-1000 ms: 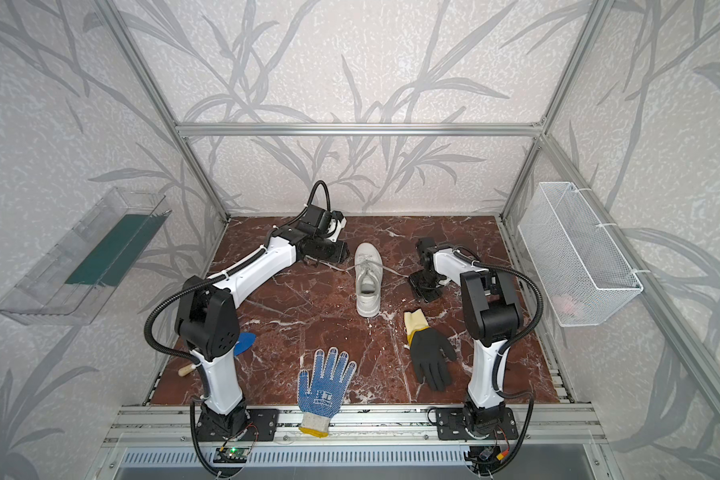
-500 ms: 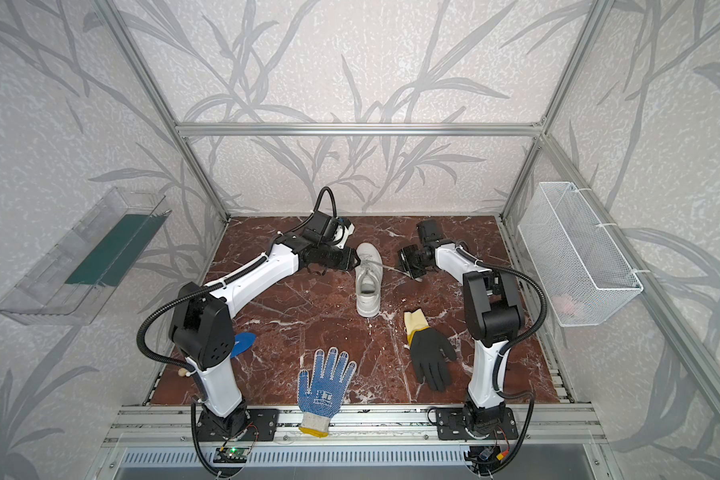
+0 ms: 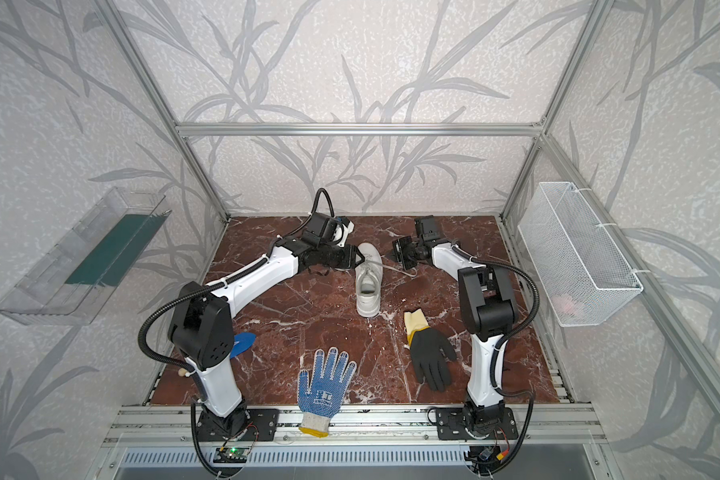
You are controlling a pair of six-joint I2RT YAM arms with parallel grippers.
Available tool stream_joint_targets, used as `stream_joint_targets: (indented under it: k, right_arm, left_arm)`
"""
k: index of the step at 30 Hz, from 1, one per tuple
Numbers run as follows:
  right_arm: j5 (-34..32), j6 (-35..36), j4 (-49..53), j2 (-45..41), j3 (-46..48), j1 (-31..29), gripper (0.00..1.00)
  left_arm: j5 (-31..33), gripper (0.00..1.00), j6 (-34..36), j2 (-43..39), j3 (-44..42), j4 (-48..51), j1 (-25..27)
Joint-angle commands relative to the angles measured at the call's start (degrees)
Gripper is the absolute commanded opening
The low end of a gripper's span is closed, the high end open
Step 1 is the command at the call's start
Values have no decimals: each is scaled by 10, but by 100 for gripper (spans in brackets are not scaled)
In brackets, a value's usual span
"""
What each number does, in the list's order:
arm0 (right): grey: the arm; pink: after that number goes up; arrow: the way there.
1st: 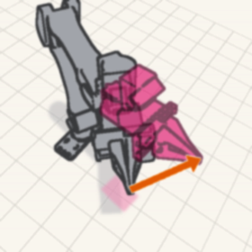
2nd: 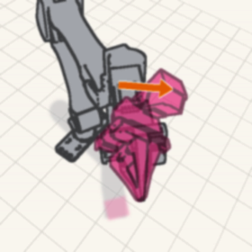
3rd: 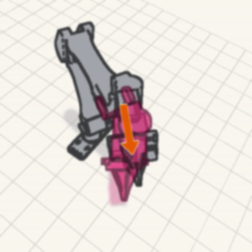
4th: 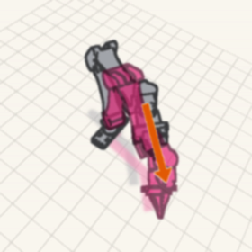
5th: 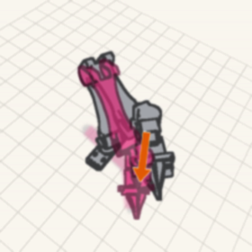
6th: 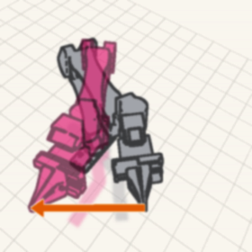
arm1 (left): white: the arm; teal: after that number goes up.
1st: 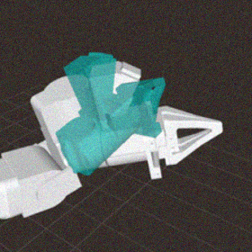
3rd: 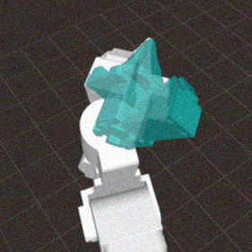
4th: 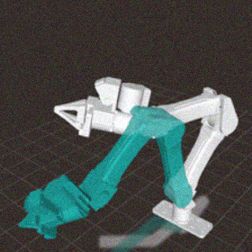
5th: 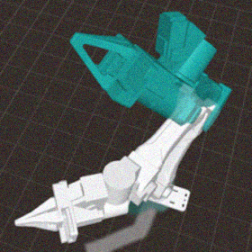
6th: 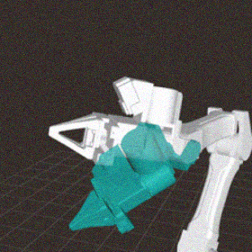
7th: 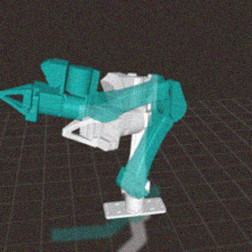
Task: Tie the shoes
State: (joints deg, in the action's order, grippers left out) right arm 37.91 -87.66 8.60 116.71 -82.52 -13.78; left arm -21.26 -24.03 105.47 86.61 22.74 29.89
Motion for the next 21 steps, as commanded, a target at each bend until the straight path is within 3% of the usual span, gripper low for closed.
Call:
stream_joint_targets:
  k: [1, 21]
  right_arm:
    - [26, -12, -25, 12, 7, -9, 0]
    - [52, -4, -27, 16, 35, -21, 0]
  left_arm:
    - [-8, 46, -13, 6, -6, -13, 1]
    - [-11, 46, -13, 10, -25, -16, 1]
